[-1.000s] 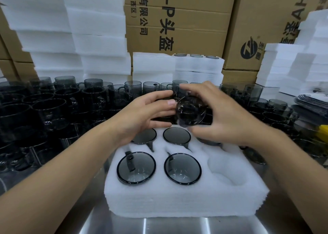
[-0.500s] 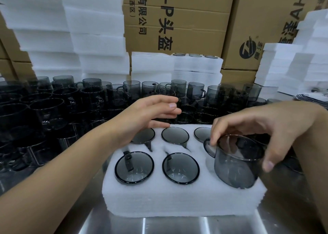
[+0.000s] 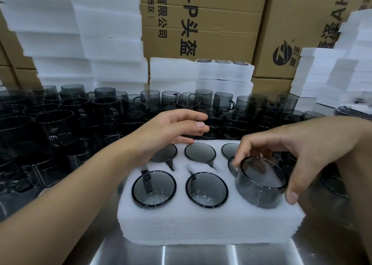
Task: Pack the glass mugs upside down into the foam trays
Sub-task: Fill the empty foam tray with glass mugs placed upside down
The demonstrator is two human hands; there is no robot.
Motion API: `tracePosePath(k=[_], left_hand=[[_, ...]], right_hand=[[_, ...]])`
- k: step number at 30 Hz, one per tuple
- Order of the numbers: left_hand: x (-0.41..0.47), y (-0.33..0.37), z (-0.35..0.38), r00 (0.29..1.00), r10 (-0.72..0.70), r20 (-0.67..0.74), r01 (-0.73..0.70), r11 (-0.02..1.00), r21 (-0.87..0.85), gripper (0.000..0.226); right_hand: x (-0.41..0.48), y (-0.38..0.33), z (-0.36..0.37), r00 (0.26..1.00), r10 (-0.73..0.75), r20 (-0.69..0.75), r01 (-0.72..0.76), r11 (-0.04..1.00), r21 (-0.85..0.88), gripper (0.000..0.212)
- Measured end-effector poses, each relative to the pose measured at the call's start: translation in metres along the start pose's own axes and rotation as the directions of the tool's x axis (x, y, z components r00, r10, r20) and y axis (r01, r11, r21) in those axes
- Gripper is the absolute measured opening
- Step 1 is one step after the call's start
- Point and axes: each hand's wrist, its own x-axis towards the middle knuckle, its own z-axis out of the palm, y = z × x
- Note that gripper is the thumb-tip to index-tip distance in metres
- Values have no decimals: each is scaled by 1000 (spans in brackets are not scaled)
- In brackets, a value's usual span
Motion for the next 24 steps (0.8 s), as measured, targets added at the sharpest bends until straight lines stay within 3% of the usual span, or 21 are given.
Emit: tracePosePath(k=[2, 12, 13, 15, 17, 18, 20, 22, 24], left_hand=[[0, -1, 0, 1000, 0, 1, 0, 1000, 1, 39], [0, 0, 1, 1000, -1, 8, 1, 1000, 23, 37], [0, 0, 1, 1000, -1, 5, 0, 1000, 23, 37], [0, 0, 2, 1000, -5, 4, 5, 1000, 8, 37], [1, 0, 2, 1000, -9, 1, 9, 1000, 15, 36], [1, -1, 2, 1000, -10, -9, 10, 1000, 11, 33], [2, -2, 2, 998, -4, -65, 4, 1000, -2, 17], [4, -4, 2, 985, -37, -170, 38, 999, -2, 29], [7, -5, 0, 959, -75, -272, 80, 997, 8, 33]], right_hand=[[3, -3, -7, 995, 52, 86, -53, 999, 6, 75], [6, -6, -7, 991, 80, 109, -71, 994, -77, 73], [7, -7, -6, 997, 61, 51, -59, 997, -44, 75], [14, -11, -2, 967, 20, -254, -3, 998, 67, 73], [34, -14, 6, 824, 29, -566, 25, 996, 87, 70], [45, -17, 12, 792, 63, -607, -23, 997, 74, 80], [63, -21, 30, 838, 140, -527, -161, 987, 7, 101], [71, -24, 47, 901, 173, -397, -220, 973, -75, 102], [71, -24, 56, 914, 185, -361, -257, 953, -163, 102]])
